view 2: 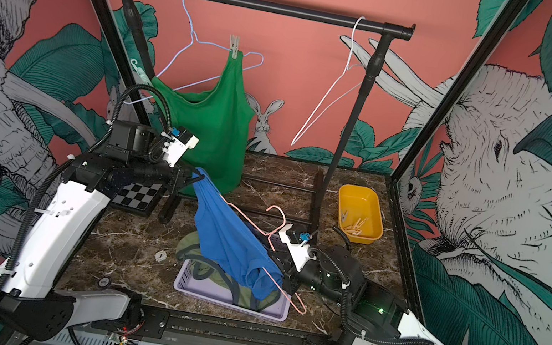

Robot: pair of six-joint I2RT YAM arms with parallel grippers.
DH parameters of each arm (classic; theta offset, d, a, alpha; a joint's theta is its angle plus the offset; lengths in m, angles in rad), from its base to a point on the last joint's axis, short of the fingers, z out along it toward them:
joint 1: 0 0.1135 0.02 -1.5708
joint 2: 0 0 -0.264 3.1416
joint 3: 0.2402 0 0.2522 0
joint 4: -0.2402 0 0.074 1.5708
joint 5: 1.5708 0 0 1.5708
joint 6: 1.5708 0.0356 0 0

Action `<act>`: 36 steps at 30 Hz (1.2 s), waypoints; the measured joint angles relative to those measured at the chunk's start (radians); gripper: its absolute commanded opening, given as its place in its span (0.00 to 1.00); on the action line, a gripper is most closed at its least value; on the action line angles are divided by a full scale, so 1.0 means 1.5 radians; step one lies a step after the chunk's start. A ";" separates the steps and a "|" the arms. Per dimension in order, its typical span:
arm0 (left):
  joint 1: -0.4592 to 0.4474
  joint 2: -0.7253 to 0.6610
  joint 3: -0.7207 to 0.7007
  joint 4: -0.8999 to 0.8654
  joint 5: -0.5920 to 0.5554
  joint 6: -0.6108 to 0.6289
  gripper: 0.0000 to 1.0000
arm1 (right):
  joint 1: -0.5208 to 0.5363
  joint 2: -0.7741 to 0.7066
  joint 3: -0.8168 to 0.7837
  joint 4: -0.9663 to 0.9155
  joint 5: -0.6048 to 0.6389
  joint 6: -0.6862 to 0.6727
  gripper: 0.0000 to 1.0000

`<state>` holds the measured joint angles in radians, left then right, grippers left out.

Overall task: Remove the clothespins securing tank tops to the hanger
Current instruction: Remove the tank top from the hanger.

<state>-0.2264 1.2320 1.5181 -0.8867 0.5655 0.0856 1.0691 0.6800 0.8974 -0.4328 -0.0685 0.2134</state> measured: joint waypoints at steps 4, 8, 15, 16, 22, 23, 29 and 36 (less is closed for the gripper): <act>0.002 0.000 -0.002 0.004 0.007 -0.003 0.00 | 0.000 -0.010 0.000 0.018 0.003 -0.005 0.00; 0.003 0.000 -0.024 0.020 0.016 -0.003 0.00 | 0.000 -0.009 0.000 0.061 0.017 -0.016 0.00; 0.004 0.000 -0.068 0.033 0.030 -0.001 0.00 | 0.000 0.015 0.000 0.157 0.034 -0.035 0.00; 0.004 0.000 -0.071 0.034 0.037 0.001 0.00 | 0.000 0.023 0.000 0.171 0.038 -0.040 0.00; 0.003 -0.009 -0.089 0.039 0.075 0.018 0.00 | 0.000 0.091 -0.004 0.264 0.063 -0.056 0.00; 0.002 -0.013 -0.091 0.038 0.076 0.020 0.00 | 0.000 0.103 -0.006 0.285 0.069 -0.059 0.00; -0.023 -0.045 -0.111 0.024 0.087 0.069 0.00 | -0.001 0.182 -0.006 0.389 0.112 -0.072 0.00; -0.087 -0.057 -0.137 -0.025 0.088 0.151 0.00 | -0.030 0.258 0.001 0.444 0.127 -0.072 0.00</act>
<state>-0.3569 1.1458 1.3125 -0.9249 0.6979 0.3115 1.0248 1.0672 0.8982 0.2333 0.1215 0.1047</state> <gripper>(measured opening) 0.053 0.048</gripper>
